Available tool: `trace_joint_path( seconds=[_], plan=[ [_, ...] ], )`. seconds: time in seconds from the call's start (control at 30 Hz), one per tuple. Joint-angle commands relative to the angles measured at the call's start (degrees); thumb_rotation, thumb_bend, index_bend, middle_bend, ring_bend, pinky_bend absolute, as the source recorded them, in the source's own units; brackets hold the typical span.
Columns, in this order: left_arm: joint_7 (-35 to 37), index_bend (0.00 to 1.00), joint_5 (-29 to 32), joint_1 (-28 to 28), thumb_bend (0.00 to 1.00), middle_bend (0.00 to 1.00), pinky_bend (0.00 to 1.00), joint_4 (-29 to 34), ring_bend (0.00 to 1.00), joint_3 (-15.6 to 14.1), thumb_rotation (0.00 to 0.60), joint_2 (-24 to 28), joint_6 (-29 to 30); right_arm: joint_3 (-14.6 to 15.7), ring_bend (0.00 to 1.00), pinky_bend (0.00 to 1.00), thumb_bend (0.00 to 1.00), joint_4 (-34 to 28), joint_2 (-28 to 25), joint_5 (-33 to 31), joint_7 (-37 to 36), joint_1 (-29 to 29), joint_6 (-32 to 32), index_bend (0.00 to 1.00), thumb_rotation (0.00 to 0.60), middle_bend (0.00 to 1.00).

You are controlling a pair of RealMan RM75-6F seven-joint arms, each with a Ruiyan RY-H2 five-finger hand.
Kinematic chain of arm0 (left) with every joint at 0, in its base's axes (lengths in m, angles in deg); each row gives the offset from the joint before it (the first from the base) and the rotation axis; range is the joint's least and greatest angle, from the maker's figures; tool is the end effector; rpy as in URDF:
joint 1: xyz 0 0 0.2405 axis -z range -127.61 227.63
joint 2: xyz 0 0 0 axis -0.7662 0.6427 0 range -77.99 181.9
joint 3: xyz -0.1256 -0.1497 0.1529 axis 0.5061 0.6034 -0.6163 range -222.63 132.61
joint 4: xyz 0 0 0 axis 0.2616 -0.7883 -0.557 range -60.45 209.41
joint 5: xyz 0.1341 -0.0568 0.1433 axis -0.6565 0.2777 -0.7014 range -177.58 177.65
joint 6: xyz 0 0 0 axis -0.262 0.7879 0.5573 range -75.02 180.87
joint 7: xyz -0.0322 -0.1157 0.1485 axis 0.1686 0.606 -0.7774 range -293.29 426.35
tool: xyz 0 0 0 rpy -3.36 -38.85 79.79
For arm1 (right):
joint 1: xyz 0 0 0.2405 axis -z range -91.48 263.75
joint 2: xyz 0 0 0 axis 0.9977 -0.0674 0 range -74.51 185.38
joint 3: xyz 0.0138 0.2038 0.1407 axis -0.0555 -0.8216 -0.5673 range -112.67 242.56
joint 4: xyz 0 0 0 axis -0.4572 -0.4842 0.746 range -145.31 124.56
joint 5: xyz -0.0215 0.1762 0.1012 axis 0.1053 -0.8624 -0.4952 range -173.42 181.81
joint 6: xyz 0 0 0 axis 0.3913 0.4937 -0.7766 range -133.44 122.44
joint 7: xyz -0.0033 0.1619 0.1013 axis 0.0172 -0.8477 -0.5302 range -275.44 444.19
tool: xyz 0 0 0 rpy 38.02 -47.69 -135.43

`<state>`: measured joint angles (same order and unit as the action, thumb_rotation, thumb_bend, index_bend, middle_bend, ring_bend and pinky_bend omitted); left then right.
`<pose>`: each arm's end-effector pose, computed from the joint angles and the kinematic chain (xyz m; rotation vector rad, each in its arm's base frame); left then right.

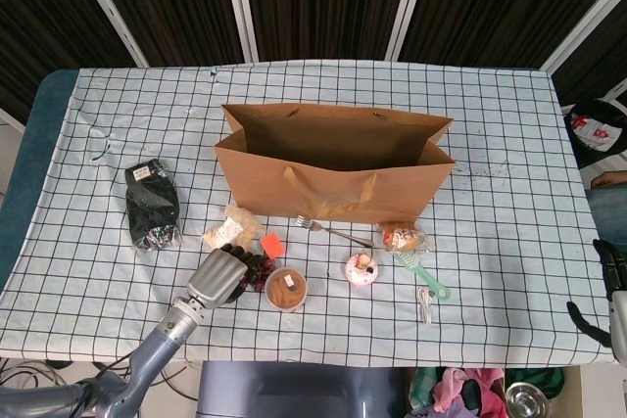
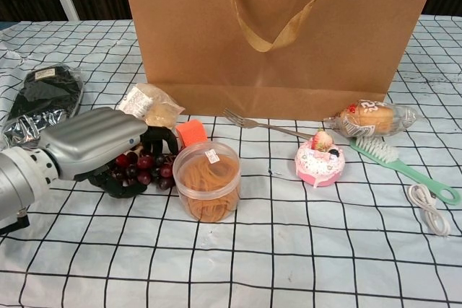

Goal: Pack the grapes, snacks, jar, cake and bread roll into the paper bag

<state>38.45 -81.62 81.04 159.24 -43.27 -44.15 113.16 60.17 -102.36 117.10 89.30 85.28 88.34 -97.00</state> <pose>-0.1394 0.2857 -0.0803 -2.0634 -0.7519 -0.8994 -0.3213 -0.1940 0.2014 1.2465 -0.8198 0.8450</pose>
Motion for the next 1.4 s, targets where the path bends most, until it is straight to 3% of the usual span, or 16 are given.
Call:
trace_joint_path(
  seconds=[0.03, 0.23, 0.43, 0.87, 1.13, 1.4],
  plan=[
    [0.3, 0.31, -0.1, 0.0, 0.31, 0.43, 0.34, -0.4, 0.34, -0.1, 0.600, 0.0, 0.3, 0.1, 0.20, 0.23, 0.21, 0.1, 0.1, 0.2, 0.2, -0.1, 0.1, 0.06, 0.600, 0.09],
    [0.6, 0.36, -0.4, 0.2, 0.32, 0.47, 0.37, -1.5, 0.36, -0.4, 0.600, -0.4, 0.5, 0.3, 0.20, 0.23, 0.21, 0.4, 0.3, 0.2, 0.3, -0.1, 0.4, 0.06, 0.600, 0.09],
    [1.4, 0.48, -3.0, 0.6, 0.38, 0.56, 0.48, -2.9, 0.45, -1.0, 0.600, -0.8, 1.6, 0.3, 0.20, 0.23, 0.21, 0.6, 0.4, 0.3, -0.2, -0.2, 0.5, 0.06, 0.600, 0.09],
    [6.2, 0.49, -6.9, -0.2, 0.39, 0.57, 0.49, 0.0, 0.46, -0.5, 0.600, 2.7, 7.2, 0.5, 0.20, 0.23, 0.21, 0.6, 0.5, 0.4, 0.0, -0.3, 0.8, 0.06, 0.600, 0.09],
    [7.0, 0.49, -7.8, -0.6, 0.39, 0.57, 0.49, 9.3, 0.46, 0.2, 0.600, 10.5, 8.8, 0.7, 0.20, 0.23, 0.21, 0.6, 0.8, 0.2, 0.6, -0.5, 1.5, 0.06, 0.600, 0.09],
    [0.0, 0.48, -8.7, 2.8, 0.39, 0.57, 0.49, 28.6, 0.46, 7.9, 0.600, 23.7, 9.4, 0.5, 0.20, 0.23, 0.21, 1.0, 1.1, -0.9, 0.7, -0.7, 2.3, 0.06, 0.600, 0.09]
  ],
)
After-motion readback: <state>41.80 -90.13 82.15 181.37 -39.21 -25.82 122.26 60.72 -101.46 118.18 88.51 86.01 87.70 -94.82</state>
